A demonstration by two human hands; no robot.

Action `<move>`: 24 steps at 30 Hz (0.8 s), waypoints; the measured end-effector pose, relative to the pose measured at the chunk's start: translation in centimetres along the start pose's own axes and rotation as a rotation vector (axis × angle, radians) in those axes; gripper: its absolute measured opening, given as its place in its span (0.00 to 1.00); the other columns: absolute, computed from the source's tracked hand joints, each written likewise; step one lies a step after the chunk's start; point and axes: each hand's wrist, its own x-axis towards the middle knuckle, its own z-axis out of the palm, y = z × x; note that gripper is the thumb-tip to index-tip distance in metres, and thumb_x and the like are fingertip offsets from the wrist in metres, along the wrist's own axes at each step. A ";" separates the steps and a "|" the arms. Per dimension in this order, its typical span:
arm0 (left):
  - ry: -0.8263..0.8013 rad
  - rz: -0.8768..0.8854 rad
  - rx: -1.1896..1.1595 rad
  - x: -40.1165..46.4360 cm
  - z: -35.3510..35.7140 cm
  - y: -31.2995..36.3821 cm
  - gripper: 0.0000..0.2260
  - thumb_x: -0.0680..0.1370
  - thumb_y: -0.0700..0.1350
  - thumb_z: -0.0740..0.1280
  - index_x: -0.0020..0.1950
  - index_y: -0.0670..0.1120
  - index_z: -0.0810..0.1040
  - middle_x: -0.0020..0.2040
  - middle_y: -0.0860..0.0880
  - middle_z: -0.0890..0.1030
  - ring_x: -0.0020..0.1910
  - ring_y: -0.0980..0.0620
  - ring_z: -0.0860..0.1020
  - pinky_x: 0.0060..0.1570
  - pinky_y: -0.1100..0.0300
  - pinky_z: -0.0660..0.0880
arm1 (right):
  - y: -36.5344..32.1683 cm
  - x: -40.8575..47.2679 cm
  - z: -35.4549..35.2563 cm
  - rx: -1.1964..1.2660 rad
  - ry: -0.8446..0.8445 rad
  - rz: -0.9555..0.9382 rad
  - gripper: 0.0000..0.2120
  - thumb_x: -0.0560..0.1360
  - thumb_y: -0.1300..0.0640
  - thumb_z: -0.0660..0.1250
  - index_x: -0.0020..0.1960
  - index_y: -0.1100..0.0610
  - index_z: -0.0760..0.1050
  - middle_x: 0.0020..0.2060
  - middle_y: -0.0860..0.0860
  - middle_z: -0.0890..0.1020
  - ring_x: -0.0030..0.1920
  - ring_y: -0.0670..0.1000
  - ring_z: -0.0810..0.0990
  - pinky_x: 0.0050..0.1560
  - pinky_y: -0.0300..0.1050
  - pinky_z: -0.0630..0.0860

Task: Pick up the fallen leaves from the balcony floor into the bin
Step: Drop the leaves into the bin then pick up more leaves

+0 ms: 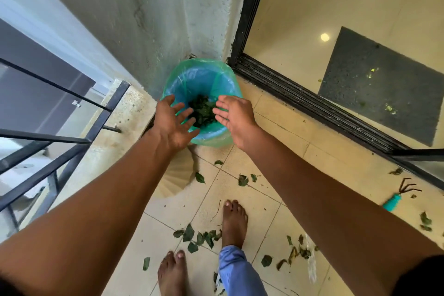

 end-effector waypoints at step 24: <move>0.046 -0.310 0.457 -5.9 -25.1 -24.4 0.14 0.84 0.45 0.59 0.64 0.42 0.80 0.61 0.43 0.84 0.58 0.42 0.81 0.71 0.44 0.71 | 33.2 -13.6 -17.2 -0.861 0.301 -0.061 0.10 0.76 0.62 0.67 0.50 0.51 0.84 0.45 0.47 0.86 0.46 0.47 0.83 0.51 0.42 0.78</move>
